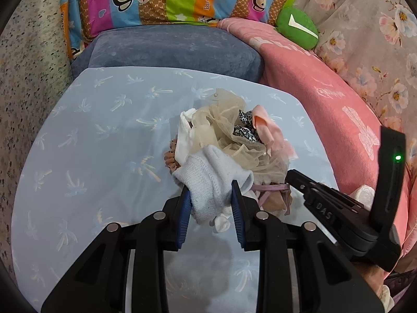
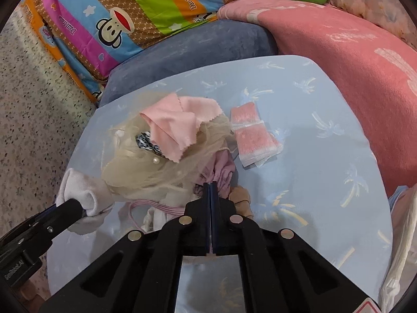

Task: Organize soft objects
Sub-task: 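Grasp the lilac strappy garment with the right gripper while the left gripper holds the sock, then lift the sock and lilac garment and carry both over the bin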

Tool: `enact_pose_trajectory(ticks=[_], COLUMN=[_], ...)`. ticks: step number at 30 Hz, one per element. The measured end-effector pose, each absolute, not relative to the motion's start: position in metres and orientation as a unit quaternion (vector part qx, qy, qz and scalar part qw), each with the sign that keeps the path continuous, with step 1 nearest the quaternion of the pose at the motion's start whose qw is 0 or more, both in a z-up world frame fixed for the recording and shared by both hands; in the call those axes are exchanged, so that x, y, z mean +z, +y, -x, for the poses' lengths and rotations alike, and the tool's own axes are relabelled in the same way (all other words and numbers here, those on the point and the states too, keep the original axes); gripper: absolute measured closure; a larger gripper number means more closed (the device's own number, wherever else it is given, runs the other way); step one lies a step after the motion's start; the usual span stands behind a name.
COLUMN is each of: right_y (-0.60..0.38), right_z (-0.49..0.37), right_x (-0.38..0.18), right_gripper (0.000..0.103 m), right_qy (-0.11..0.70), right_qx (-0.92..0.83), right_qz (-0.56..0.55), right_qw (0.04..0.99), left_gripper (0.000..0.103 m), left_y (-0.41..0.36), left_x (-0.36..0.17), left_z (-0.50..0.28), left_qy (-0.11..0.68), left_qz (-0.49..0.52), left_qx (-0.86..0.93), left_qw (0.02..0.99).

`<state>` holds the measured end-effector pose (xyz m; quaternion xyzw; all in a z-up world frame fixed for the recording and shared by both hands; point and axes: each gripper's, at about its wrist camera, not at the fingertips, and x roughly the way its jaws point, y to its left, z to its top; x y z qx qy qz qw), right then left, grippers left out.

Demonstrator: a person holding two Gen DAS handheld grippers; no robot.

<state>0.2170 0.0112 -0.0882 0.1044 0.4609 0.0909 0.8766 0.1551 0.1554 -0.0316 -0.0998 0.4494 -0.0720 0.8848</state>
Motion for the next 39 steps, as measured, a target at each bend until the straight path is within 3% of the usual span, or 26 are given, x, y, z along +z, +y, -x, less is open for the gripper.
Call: enact_pose_trajectory(ticks=[8,11,16,18,21,26,27,30,39], right_y=[0.012,0.01,0.009,0.009,0.01,0.016,0.016,0.017,0.01], right_z=[-0.206,-0.208,-0.217,-0.22,-0.226,-0.241,-0.242,-0.24,-0.211], right_x=[-0.061,-0.074,-0.105,-0.111,-0.115,-0.124,-0.125,-0.118,-0.039], right_gripper=[0.101,0.083,0.077,0.066,0.058,0.06,0.072,0.082,0.084], right_qy=[0.442,0.454,0.481,0.481,0.476,0.485,0.484,0.475,0.402], right_qx=[0.092,0.09,0.088,0.088,0.092,0.112,0.117,0.117,0.124], right_qz=[-0.076,-0.065,-0.064,-0.065,-0.071,-0.082,-0.085,-0.086,-0.084], right_qw=[0.889,0.884,0.87,0.87,0.872,0.864,0.863,0.868,0.903], left_gripper=[0.074,0.074,0.074,0.074,0.074,0.074,0.074,0.074,0.074], left_y=[0.152,0.153,0.154,0.153,0.151,0.149,0.148,0.148,0.146], left_x=[-0.013,-0.015,-0.024,-0.026,-0.03,-0.037,-0.037,-0.037,-0.018], left_z=[-0.143,-0.143,-0.152,-0.156,-0.162,-0.167,-0.168,-0.168,-0.161], left_qy=[0.429,0.43,0.439,0.441,0.445,0.45,0.451,0.451,0.432], left_qz=[0.097,0.095,0.093,0.092,0.09,0.088,0.087,0.087,0.09], left_qx=[-0.076,-0.073,-0.071,-0.07,-0.07,-0.071,-0.071,-0.07,-0.068], left_qw=[0.895,0.895,0.891,0.89,0.888,0.886,0.885,0.885,0.895])
